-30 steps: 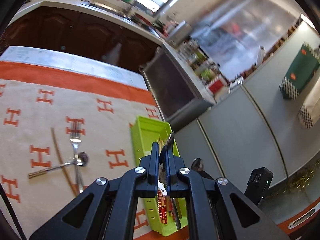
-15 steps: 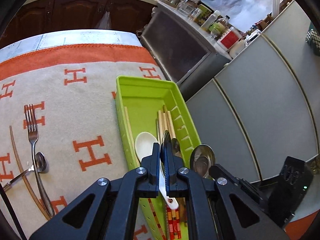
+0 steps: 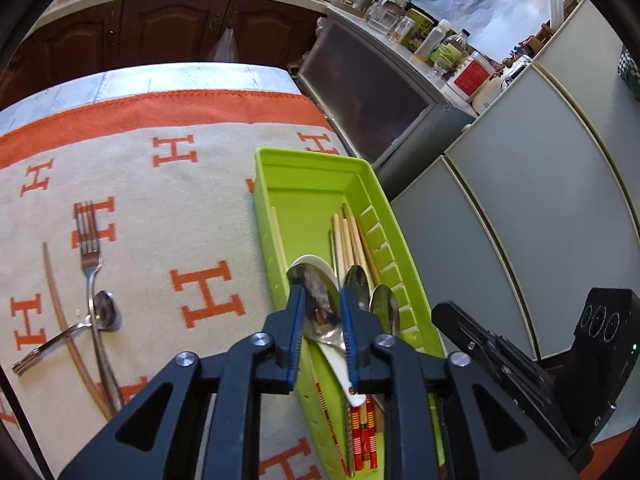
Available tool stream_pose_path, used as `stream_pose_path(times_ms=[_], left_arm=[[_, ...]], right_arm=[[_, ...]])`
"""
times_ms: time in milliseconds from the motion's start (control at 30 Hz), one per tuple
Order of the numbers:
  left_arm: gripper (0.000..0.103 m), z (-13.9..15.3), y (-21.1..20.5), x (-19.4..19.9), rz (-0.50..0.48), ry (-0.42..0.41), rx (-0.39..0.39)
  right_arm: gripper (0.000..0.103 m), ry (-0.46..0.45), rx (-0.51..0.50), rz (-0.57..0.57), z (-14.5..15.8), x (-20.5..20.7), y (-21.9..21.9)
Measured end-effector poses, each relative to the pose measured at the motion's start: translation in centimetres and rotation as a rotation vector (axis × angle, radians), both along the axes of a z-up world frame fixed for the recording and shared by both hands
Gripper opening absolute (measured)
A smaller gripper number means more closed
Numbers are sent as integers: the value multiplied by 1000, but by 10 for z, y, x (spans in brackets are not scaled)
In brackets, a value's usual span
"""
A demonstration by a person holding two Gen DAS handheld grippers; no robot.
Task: Organize utensils
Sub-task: 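Carry the two metal spoons into the green tray and open the right tool, then move both open tools back over the fork, teaspoon and chopstick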
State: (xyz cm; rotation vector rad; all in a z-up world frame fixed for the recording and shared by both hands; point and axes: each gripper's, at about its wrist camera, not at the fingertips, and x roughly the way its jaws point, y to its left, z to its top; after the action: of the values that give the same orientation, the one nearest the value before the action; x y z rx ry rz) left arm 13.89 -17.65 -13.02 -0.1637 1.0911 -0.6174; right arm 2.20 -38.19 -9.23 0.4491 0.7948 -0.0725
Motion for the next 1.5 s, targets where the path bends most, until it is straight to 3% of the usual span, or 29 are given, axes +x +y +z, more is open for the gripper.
stream_pose_path(times_ms=[333,767,933,1500], left_arm=[[36,18,52,-36,113,-54,57],[39,16,135,-72,285,-64,156],[47,15,159,-78,337,-52,157],[48,-7,213,-67,442,-17,192]], right_arm=[[6,-13,-12,50,12,-13,25],[6,-4,-42,176,24,-37,90],[6,4,-54,235,29,-40,118],[6,55,-94,389,27,-1,188]])
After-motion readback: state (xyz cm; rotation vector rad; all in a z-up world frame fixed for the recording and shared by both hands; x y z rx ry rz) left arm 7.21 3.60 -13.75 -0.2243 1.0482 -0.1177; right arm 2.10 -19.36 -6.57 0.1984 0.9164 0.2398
